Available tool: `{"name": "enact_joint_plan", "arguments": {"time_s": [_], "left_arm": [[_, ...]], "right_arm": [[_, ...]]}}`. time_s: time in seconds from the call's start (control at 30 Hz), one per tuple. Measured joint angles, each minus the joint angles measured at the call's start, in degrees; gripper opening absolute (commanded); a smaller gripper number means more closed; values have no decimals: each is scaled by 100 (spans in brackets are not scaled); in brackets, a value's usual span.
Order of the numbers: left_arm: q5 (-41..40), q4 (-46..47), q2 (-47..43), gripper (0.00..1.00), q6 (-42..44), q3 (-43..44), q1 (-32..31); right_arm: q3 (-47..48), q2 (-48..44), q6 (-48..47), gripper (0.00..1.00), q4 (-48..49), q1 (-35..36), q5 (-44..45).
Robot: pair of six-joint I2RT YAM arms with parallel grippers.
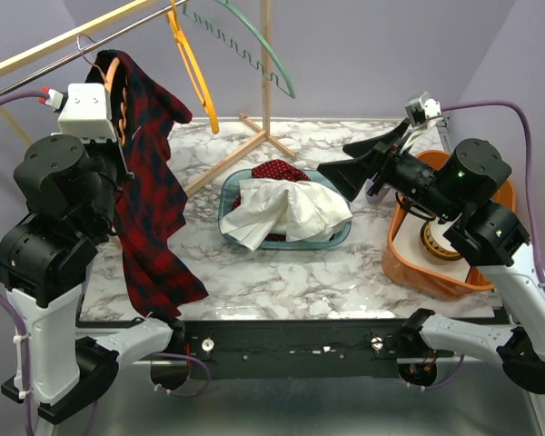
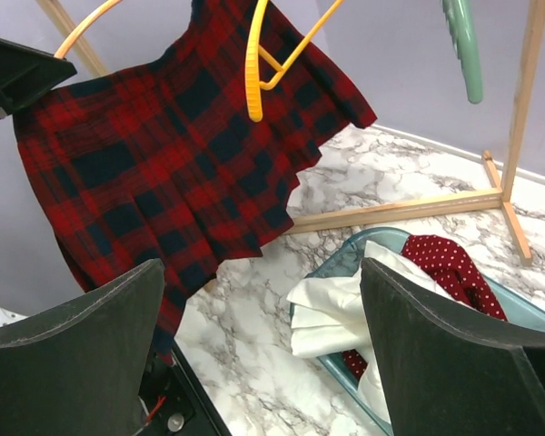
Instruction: Remove the skirt from the hanger
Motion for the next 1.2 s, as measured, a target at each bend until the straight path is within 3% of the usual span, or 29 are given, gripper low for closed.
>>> {"name": "enact_joint_plan", "arguments": {"time_s": [0.7, 0.9, 1.2], "left_arm": [[752, -518, -439, 0, -146, -48, 0], [901, -706, -627, 0, -234, -299, 0], [1853, -1119, -896, 0, -402, -59, 0]], "right_arm": [[240, 461, -20, 92, 33, 0, -444], [450, 533, -2, 84, 0, 0, -612], [1386, 1314, 90, 82, -55, 164, -1097]]}}
